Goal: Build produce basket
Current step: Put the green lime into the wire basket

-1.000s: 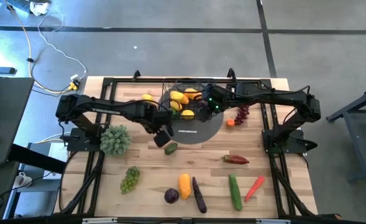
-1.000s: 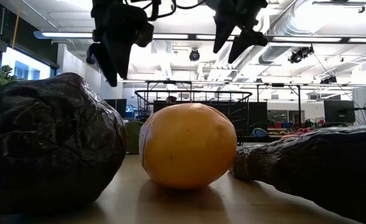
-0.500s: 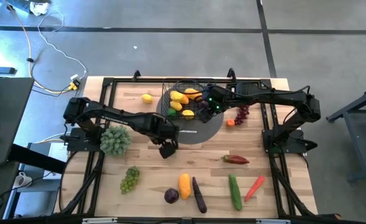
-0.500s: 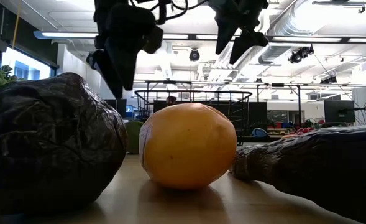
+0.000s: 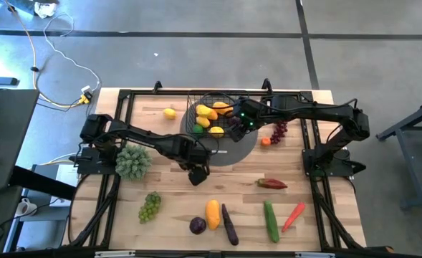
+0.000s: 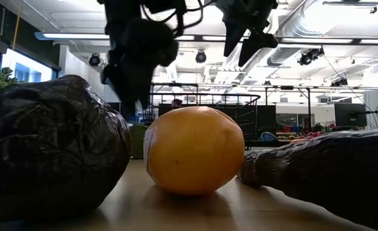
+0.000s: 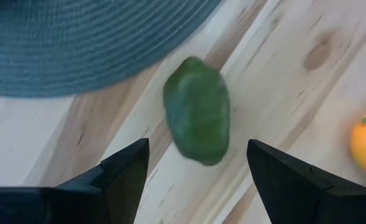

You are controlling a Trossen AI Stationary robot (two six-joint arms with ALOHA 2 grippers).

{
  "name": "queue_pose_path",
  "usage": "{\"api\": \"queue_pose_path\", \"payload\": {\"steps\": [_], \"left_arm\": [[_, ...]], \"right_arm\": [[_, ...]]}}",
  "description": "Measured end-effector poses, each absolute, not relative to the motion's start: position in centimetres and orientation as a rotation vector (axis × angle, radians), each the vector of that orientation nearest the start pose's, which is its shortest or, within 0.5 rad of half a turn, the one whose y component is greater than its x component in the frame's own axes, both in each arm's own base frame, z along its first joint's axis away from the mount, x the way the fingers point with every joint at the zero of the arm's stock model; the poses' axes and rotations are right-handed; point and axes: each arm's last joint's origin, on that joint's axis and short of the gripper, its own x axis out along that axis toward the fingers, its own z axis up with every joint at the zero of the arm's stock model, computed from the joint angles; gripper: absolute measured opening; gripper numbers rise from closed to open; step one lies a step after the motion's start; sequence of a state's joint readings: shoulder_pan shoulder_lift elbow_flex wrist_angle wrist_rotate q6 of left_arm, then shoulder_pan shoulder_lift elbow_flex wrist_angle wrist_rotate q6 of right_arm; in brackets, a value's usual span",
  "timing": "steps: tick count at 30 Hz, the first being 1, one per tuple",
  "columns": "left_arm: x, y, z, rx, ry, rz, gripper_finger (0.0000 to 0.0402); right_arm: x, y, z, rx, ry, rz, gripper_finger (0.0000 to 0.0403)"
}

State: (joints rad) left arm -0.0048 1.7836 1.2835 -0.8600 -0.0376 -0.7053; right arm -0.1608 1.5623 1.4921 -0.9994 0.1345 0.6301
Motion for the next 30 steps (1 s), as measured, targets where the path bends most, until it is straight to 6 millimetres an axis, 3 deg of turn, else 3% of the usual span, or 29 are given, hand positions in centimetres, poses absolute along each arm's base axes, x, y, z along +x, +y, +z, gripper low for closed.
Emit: {"api": "queue_pose_path", "payload": {"steps": [17, 30], "left_arm": [[35.6, -0.2, 15.3, -0.521, 1.390, 0.520, 0.0255], [35.0, -0.1, 16.4, -0.423, 1.421, 0.429, 0.0139]], "right_arm": [[30.6, -5.4, 32.4, 0.596, 0.971, -0.615, 0.0250], [30.6, -5.0, 32.4, 0.631, 0.972, -0.634, 0.0250]]}}
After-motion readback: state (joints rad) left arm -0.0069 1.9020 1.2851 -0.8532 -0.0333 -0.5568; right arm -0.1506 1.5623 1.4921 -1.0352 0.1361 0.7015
